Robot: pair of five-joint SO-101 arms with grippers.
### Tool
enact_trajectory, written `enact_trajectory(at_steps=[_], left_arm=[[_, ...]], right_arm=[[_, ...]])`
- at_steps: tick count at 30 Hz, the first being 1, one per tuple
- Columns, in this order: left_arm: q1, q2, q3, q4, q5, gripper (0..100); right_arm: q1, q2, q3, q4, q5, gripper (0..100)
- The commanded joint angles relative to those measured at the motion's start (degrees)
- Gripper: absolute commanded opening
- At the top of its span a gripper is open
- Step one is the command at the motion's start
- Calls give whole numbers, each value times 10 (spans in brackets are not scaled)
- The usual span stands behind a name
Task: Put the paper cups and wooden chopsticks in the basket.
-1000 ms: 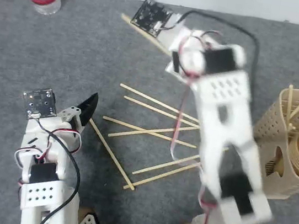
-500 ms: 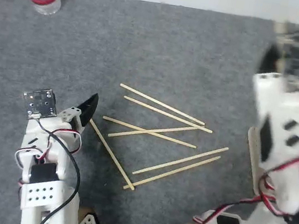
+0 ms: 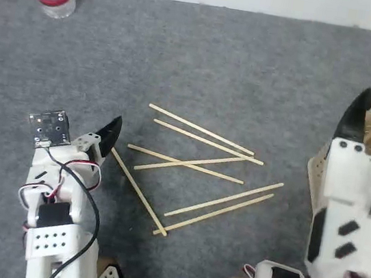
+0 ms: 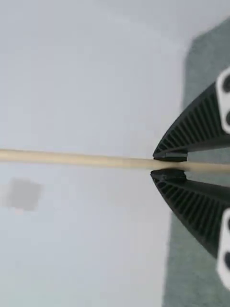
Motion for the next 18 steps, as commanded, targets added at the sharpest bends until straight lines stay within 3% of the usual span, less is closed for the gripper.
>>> enact_trajectory(at_steps=[1, 7, 18], left_arm=[[1, -7, -3, -10, -4, 386], [4, -7, -3, -12, -4, 386], [4, -7, -3, -13, -4, 386]], right_arm=[[36, -37, 168, -196, 16, 8], [100, 23, 228, -343, 16, 7], [168, 96, 273, -398, -50, 7]])
